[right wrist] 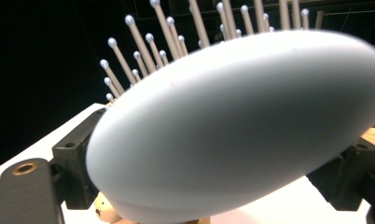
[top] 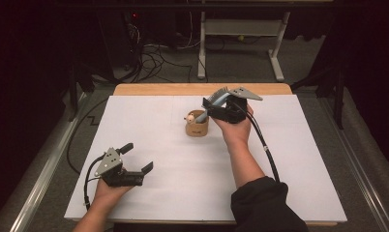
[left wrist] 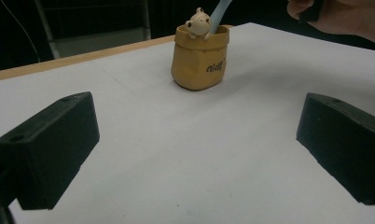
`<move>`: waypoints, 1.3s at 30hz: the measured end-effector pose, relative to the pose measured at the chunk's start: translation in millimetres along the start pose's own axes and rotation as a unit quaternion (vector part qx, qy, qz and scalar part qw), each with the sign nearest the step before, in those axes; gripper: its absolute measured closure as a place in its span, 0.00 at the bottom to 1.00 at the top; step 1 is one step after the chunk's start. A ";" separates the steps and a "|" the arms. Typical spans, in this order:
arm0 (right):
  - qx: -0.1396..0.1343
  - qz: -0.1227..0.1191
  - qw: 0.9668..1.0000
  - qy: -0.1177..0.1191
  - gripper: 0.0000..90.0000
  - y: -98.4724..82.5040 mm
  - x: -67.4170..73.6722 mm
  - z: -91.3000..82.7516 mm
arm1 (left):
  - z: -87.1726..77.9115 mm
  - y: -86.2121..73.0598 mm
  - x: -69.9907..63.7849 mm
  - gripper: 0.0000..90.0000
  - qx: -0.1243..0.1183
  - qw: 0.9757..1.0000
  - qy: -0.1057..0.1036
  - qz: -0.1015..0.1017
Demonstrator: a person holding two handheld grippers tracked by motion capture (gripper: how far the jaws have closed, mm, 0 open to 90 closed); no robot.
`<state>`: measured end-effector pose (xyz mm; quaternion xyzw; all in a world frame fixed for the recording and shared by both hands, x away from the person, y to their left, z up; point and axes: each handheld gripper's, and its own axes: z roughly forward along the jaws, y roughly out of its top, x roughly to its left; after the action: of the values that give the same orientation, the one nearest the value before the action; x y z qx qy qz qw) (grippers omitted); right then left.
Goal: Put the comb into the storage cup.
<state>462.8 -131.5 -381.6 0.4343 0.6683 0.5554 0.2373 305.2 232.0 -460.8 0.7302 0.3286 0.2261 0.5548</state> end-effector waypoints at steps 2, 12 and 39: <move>-0.001 0.001 1.000 -0.002 0.15 -0.3 -0.7 -1.1 | 0.0 0.0 0.2 0.00 0.000 1.000 0.000 0.000; 0.002 0.007 1.000 -0.006 0.14 -4.2 -7.3 -5.8 | 0.7 -0.3 0.3 0.00 0.002 1.000 -0.001 0.000; 0.018 -0.002 1.000 -0.007 0.03 -11.2 -10.9 -13.7 | 3.9 0.3 -0.8 0.00 0.003 1.000 -0.008 0.002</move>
<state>453.9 -148.1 -390.4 0.4407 0.6777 0.5396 0.2354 307.4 228.8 -461.6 0.7343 0.3231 0.2208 0.5547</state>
